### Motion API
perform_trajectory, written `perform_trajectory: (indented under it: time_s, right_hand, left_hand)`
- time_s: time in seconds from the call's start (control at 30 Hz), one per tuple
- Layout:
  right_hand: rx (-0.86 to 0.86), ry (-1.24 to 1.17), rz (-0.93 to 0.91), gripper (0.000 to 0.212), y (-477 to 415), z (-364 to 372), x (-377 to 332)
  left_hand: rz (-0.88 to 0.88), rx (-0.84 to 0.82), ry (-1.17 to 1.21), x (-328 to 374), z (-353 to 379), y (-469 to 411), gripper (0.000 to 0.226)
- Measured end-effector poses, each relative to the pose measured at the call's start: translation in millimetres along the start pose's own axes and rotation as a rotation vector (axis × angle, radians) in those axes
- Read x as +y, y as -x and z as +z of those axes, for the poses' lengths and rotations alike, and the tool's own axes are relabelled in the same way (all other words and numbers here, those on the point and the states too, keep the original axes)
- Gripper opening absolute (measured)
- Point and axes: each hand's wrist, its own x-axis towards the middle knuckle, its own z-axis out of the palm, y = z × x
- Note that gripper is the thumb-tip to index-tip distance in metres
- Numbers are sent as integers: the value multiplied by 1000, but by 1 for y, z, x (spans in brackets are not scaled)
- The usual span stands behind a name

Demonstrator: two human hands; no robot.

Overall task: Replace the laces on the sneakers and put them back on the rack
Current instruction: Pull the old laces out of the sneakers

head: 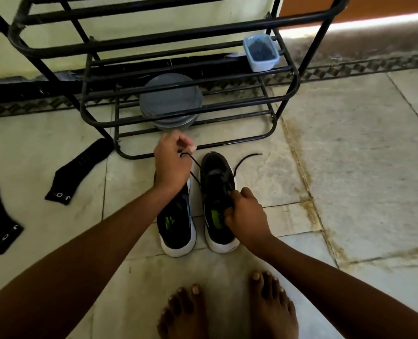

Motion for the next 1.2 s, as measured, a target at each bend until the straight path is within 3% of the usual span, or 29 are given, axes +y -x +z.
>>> perform_trajectory:
  time_s: [0.03,0.1,0.17,0.23,0.3,0.33,0.43,0.5,0.57,0.67,0.7,0.77,0.83,0.9,1.03,1.1,1.2]
  right_hand:
    - [-4,-5,11,20,-1,1,-1]
    - [-10,-1,15,21,-2,2,-3]
    - [-8,12,21,22,-3,2,-3]
    - [-5,12,39,23,-4,1,-1]
    - [-11,2,33,24,-5,0,1]
    - [-14,-3,14,24,-6,-1,2]
    - [-6,-62,-42,32,-9,-3,8]
    - [35,-160,-61,39,-13,-7,11]
    - [91,-286,-81,38,-18,-10,12]
    - [101,-382,-95,20,-25,-14,10]
    - [90,-394,-105,16,-27,-15,8]
    - [66,-385,-122,17,-33,-18,4]
    - [4,-346,-104,12,-40,-22,-2]
    - [-51,-309,-79,3,-46,-23,-5]
    - [-150,-237,-25,10,-65,-21,-5]
    - [-194,-117,-130,12,-68,-21,-8]
    - [-61,224,-360,15,-64,-16,-10]
  left_hand:
    - [-98,-2,120,7,4,6,18]
    - [-60,13,131,8,4,13,11]
    - [152,-33,-99,7,-4,15,9]
    - [414,-154,-505,9,-19,8,19]
    - [442,-477,-670,23,-34,-2,16]
    - [354,-743,-628,32,-39,-2,6]
    - [102,-1474,-563,60,-42,13,10]
    - [15,-1656,-529,65,-39,25,26]
    - [11,-1481,-487,63,-33,29,30]
    - [136,-882,-616,48,-20,20,17]
    - [160,-825,-709,45,-18,19,33]
    - [169,-947,-859,30,-11,21,84]
    - [222,-1005,-900,17,-6,25,105]
    - [287,-973,-893,1,1,26,107]
    - [358,-943,-923,-11,4,24,110]
    - [370,-938,-929,-13,4,24,112]
    - [348,-923,-897,-14,5,24,115]
